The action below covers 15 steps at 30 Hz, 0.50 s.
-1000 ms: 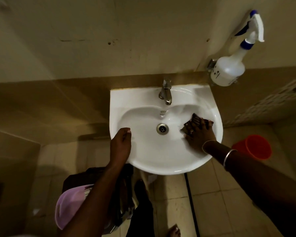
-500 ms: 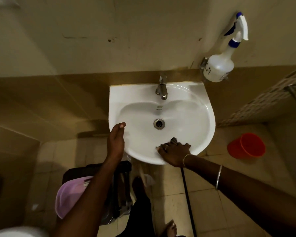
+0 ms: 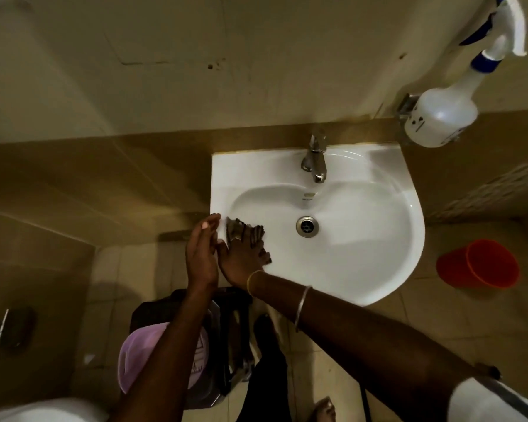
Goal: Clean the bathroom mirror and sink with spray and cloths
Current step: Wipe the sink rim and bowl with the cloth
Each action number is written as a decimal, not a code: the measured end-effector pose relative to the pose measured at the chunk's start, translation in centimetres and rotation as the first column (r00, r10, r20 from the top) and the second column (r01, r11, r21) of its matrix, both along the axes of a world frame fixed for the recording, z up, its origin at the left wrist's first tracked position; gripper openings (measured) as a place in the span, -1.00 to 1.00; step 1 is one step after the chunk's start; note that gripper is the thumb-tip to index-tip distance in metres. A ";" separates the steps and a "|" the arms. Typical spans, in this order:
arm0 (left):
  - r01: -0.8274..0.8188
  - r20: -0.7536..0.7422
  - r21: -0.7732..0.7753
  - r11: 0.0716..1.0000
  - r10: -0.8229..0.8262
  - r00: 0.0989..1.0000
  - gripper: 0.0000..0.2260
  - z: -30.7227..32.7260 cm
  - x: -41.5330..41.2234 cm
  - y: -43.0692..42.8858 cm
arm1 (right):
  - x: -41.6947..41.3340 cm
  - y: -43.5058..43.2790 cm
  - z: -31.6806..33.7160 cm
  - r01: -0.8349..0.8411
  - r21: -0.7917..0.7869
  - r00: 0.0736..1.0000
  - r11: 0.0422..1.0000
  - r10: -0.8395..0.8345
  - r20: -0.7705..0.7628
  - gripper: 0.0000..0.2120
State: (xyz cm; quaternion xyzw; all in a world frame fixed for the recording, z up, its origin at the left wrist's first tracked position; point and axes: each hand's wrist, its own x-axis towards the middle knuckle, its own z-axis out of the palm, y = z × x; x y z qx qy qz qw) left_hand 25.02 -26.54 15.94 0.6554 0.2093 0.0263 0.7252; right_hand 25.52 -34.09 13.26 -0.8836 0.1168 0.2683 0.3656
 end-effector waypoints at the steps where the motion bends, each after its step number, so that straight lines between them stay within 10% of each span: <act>1: -0.008 0.002 -0.003 1.000 0.008 1.000 -0.70 -0.1 0.4 0.3 | 1.0 0.7 -0.2 0.048 0.016 0.999 0.999 -0.048 0.000 -0.30; 9: -0.002 0.056 0.163 0.987 -0.007 0.998 -0.69 -0.6 2.0 0.3 | 8.1 1.0 -2.1 0.484 0.055 0.875 0.873 -0.483 -0.022 -0.22; 15: 0.022 0.042 0.240 0.970 -0.033 0.999 -0.70 -0.9 1.8 -0.8 | 7.0 -5.5 -6.4 0.439 -0.160 0.898 0.884 -0.438 0.043 -0.21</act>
